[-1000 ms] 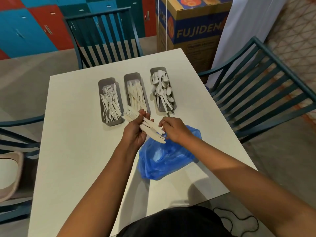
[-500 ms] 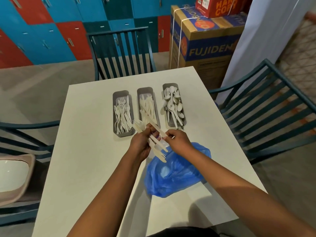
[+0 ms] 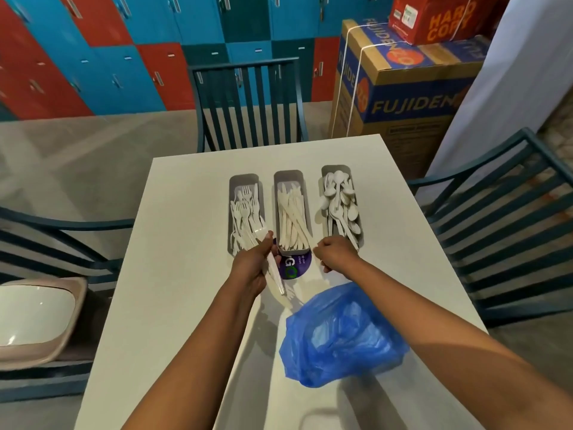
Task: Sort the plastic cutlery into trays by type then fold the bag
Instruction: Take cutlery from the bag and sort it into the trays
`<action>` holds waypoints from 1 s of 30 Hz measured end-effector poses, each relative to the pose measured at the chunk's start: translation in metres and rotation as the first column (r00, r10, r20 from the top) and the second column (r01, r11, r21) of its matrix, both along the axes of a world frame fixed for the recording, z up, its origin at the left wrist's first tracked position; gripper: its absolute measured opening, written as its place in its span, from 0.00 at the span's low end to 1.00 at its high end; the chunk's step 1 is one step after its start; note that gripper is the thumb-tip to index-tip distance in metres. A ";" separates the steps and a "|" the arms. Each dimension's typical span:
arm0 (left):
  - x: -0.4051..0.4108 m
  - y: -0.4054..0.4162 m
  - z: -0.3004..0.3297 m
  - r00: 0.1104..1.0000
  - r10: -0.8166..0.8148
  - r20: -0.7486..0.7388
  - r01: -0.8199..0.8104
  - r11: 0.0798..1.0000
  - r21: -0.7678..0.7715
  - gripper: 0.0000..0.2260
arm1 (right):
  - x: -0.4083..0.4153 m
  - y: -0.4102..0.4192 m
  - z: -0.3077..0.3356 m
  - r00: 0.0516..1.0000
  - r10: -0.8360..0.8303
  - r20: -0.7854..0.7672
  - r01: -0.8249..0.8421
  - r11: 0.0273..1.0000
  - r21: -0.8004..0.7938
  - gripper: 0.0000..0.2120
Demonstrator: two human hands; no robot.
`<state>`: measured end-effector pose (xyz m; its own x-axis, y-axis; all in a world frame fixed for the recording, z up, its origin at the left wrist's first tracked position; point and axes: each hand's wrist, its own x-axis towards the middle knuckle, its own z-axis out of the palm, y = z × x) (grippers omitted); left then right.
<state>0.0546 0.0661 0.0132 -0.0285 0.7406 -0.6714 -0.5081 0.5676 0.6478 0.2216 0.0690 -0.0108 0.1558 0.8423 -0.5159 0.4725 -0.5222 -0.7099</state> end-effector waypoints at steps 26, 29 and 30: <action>-0.021 0.037 -0.032 0.976 -0.093 -0.198 0.077 0.993 -0.086 0.04 | -0.035 0.104 -0.024 0.988 -0.042 0.147 0.029 0.996 0.090 0.22; -0.023 0.044 -0.031 0.973 -0.045 -0.227 0.032 0.998 -0.062 0.04 | -0.052 0.091 -0.015 0.996 0.088 -0.006 -0.087 0.993 0.074 0.18; -0.024 0.047 -0.030 0.972 -0.025 -0.233 0.010 0.998 -0.064 0.06 | -0.057 0.085 -0.013 0.982 0.174 -0.077 -0.173 0.985 0.024 0.18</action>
<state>0.0309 0.1126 -0.0172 -0.1771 0.6999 -0.6919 -0.3366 0.6176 0.7109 0.1643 0.1539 -0.0233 -0.0343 0.8618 -0.5060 0.4971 -0.4245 -0.7567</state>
